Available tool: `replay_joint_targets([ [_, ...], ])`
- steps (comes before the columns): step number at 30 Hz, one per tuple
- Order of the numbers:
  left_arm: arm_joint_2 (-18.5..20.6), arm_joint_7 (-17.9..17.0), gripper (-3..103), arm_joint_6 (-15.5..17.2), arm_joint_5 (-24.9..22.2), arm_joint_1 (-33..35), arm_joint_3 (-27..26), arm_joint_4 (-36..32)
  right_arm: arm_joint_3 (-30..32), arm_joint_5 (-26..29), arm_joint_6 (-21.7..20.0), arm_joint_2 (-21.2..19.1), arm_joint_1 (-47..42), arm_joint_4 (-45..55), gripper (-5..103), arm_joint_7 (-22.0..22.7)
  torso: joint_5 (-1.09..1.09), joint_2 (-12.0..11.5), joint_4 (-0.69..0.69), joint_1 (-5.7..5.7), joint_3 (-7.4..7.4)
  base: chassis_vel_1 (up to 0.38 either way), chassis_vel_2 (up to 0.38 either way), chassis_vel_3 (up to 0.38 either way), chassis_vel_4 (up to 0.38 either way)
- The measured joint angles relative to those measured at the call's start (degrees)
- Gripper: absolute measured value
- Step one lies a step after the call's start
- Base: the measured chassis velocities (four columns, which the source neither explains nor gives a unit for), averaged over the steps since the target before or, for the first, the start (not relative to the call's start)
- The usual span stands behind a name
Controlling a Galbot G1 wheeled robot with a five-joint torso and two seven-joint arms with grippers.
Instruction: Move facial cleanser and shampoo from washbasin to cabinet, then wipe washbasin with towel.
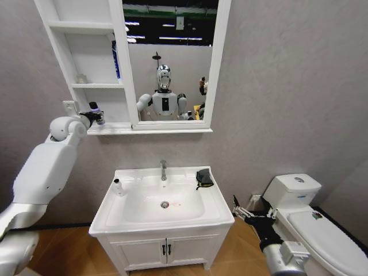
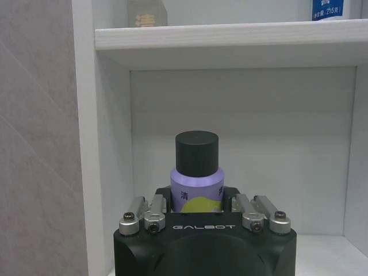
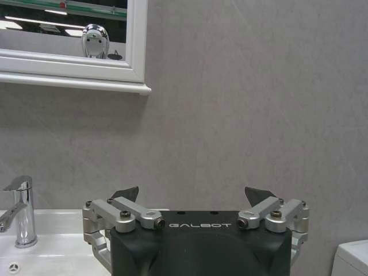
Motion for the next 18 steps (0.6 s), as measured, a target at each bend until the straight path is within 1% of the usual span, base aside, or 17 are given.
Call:
replay_joint_targets([
  [4,-0.27,0.83,42,-0.1,0.65,-0.98,0.02,1.75,0.05,0.1,0.0,0.06,0.02,0.24,100,0.18,0.0,0.01,0.01,0.0,0.0,0.0,0.0,0.0,0.0],
  [7,-0.4,2.42,42,-0.78,1.33,-2.57,1.01,4.06,0.09,0.2,0.07,0.33,-0.19,0.4,100,0.47,0.0,0.01,0.02,-0.01,0.0,0.0,0.0,0.0,0.0],
  [12,-0.97,2.69,42,-1.29,1.69,-3.0,1.72,5.2,0.08,0.2,0.15,0.6,-0.12,0.42,100,0.56,0.0,0.01,0.0,-0.01,0.0,0.0,0.0,0.0,0.0],
  [18,-1.98,2.79,42,-1.79,2.55,-2.76,1.58,6.21,0.37,0.47,0.81,0.55,0.01,0.26,100,0.49,0.0,0.01,0.01,-0.01,0.0,0.0,0.0,0.0,0.0],
])
